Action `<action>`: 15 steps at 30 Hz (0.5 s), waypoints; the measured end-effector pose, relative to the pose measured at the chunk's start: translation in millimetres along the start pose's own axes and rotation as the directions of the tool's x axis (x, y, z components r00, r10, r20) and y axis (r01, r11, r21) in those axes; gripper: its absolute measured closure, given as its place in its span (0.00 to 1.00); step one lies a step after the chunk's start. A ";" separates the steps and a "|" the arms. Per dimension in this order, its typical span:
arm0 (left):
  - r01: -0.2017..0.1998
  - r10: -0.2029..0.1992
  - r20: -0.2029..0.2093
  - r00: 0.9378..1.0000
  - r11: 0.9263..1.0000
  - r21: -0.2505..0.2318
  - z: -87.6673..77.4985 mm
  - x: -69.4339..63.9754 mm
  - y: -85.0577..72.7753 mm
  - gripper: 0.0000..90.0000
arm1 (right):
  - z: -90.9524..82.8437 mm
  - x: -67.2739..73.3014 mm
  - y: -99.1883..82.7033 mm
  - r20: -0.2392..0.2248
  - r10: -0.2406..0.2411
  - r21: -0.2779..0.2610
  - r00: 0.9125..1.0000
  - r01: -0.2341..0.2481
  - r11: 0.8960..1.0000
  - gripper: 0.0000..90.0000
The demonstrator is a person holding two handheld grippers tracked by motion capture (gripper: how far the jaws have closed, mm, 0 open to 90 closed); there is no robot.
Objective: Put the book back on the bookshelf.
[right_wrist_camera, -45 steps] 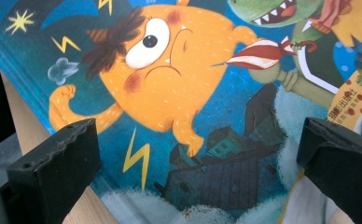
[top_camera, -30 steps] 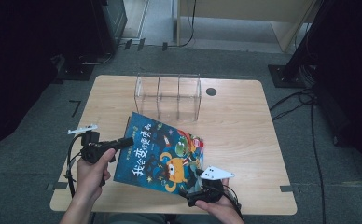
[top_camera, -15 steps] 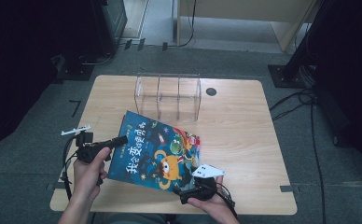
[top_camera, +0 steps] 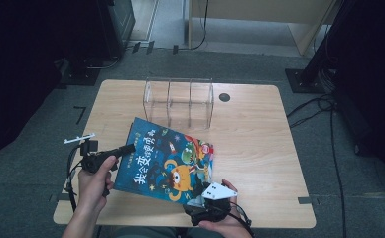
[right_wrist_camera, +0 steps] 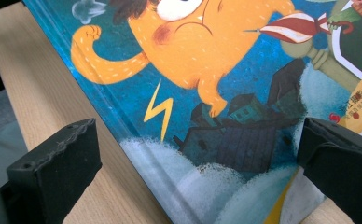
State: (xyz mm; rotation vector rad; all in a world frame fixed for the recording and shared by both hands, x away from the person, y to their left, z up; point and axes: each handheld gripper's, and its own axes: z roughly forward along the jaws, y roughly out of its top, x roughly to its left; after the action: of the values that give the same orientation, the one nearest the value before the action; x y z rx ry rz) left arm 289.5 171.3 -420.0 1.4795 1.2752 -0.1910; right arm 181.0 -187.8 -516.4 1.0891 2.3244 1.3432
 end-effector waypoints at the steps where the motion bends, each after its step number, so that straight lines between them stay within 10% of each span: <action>1: 0.000 0.000 0.000 1.000 1.000 0.000 0.0 0.0 0.0 0.90 | 0.0 0.0 0.0 0.000 0.000 0.000 1.000 0.000 1.000 0.00; 15: 0.024 -0.024 0.054 0.998 1.000 0.000 -1.3 -7.1 3.3 0.88 | 8.1 17.7 0.0 0.164 -0.106 0.004 0.981 0.107 0.994 0.02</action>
State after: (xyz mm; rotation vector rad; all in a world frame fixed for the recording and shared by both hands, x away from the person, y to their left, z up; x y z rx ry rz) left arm 288.5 168.9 -412.6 1.4492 1.2503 -0.2445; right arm 173.1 -170.1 -518.2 1.0174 2.2251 1.1730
